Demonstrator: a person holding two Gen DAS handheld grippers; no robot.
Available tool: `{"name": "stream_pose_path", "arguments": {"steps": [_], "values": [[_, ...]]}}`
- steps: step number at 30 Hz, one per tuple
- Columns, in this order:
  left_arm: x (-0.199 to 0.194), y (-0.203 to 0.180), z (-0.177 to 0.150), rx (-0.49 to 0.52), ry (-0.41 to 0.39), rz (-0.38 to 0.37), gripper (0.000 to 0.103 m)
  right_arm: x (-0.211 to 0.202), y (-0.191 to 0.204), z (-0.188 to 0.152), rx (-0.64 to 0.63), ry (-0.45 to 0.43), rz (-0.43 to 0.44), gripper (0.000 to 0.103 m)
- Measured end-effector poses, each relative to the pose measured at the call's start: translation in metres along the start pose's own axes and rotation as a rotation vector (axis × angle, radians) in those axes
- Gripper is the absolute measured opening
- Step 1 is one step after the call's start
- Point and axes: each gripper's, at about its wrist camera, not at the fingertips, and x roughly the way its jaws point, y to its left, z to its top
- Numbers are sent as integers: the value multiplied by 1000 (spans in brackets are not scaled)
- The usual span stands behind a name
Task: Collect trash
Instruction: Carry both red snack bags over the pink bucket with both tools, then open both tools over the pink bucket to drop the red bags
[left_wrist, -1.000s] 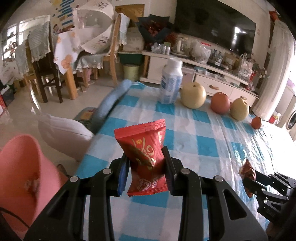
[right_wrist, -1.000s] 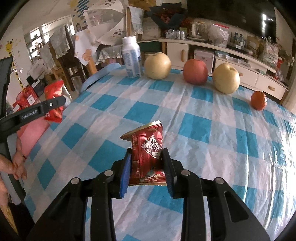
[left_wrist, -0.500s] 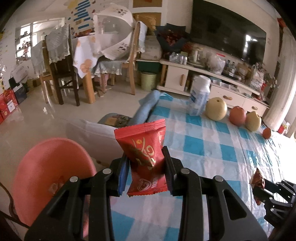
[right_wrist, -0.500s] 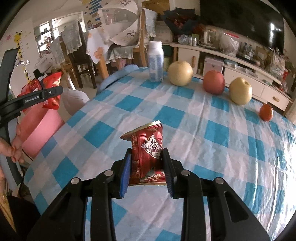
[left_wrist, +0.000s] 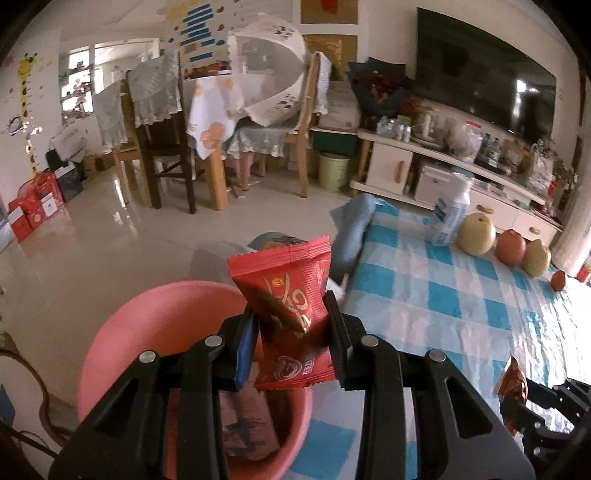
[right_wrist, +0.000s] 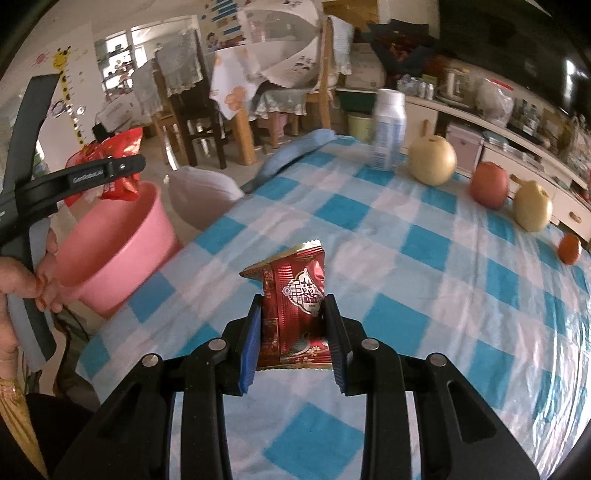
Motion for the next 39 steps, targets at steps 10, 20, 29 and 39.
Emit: {"name": "stream_pose_path", "arguments": {"steps": [10,20,29,39], "values": [[1,48,-1,-79,8,58,36,13,71,29,-67,-22,89,34],[3,91,-3,-164,20,85,36,19,134,56,-165,-41,143,34],[5,118,-5,-210,31,110,36,33,173,65,-219,-30,171,34],[10,139,-10,-245,47,134,36,55,198,62,-246,-2,200,34]]}}
